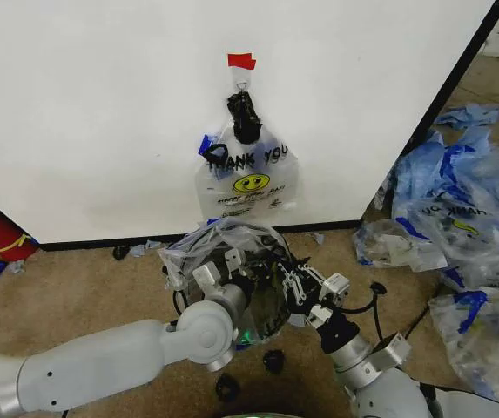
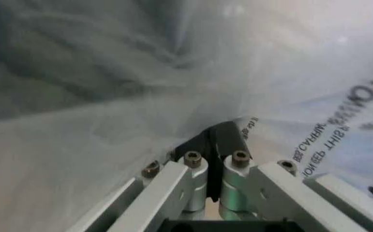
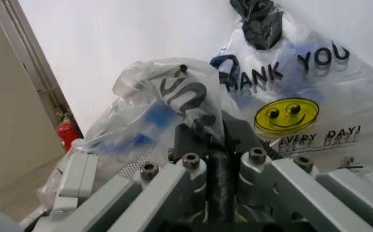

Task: Pick up the garbage bag from the wall and place it over the trash bin.

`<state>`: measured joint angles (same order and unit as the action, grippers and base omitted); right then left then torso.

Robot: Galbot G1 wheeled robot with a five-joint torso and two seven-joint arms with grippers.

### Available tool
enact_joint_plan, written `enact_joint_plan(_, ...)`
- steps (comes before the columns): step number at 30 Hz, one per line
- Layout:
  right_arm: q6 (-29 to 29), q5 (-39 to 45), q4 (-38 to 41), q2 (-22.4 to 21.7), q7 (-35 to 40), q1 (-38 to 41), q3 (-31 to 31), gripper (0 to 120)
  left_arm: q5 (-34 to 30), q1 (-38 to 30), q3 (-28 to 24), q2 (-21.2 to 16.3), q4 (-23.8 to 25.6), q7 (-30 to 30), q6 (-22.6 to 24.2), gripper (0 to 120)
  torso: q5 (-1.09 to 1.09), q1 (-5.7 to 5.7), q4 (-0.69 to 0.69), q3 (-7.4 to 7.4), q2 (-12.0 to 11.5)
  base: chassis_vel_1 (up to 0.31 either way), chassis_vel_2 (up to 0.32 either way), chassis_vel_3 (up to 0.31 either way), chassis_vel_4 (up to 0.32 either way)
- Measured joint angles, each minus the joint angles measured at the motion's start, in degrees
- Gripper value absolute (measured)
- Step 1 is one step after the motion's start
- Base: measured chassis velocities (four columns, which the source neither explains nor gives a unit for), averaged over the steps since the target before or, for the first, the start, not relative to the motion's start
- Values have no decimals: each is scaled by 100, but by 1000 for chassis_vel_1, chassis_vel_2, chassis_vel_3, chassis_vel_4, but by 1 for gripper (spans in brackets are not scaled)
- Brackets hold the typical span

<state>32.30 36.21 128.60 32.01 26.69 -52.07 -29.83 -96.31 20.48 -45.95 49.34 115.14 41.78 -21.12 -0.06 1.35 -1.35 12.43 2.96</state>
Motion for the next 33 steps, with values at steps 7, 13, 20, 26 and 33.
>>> enact_joint_plan(7, 8, -6, -66, 16, -23, 29, -3, 1, 33, -47, -16, 51, -93, -8, -19, 0, -1, 0, 0, 1, 0, 0, 0, 0, 0)
enact_joint_plan(13, 9, -41, -175, 52, -21, 59, 6, 1, -18, -126, -18, -66, 115, 112, -13, 0, 0, 0, 0, 1, 0, 0, 0, 0, 0)
enact_joint_plan(20, 3, -40, -296, 97, 16, 140, 50, 1, -123, -209, -45, -191, 441, 299, -2, 0, -1, 0, 0, 1, 0, 0, 0, 0, 0)
enact_joint_plan(26, 3, -39, -274, 56, 32, 53, 57, 1, -144, -254, -6, -394, 580, 328, 1, 0, -1, 0, 0, 1, 0, 0, 0, 0, 0)
enact_joint_plan(33, 10, -75, -166, 47, 30, -22, 30, 1, 3, -103, 237, -424, 339, 246, -16, 0, -1, 0, 1, 0, 0, 0, 0, 0, 0)
